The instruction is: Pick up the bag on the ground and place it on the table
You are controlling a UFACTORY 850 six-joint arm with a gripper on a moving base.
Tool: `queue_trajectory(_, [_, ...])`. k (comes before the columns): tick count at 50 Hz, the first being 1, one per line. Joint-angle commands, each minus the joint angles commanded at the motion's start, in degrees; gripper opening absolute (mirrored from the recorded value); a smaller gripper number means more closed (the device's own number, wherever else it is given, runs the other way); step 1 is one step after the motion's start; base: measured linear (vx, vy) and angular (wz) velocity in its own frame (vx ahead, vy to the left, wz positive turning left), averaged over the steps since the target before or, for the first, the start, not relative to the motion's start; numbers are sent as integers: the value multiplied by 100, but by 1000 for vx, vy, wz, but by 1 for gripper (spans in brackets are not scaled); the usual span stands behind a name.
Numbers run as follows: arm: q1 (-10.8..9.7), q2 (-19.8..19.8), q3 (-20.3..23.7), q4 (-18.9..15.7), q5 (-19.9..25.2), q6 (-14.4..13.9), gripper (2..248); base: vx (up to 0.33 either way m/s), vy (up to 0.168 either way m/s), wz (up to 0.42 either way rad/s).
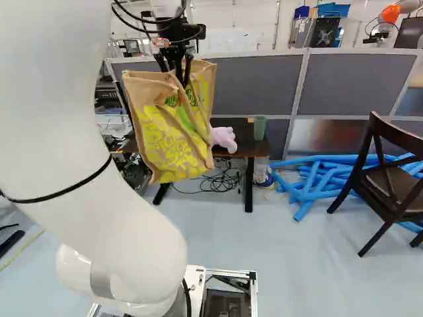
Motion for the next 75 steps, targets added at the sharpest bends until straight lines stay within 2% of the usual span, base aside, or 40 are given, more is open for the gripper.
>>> queue_trajectory(36, [0, 0, 0, 0, 0, 0, 21, 100, 0, -8])
queue_trajectory(57, [0, 1, -3, 0, 0, 0, 21, 1, 0, 0])
queue_trajectory(75, [0, 73, -223, 0, 0, 0, 21, 0, 0, 0])
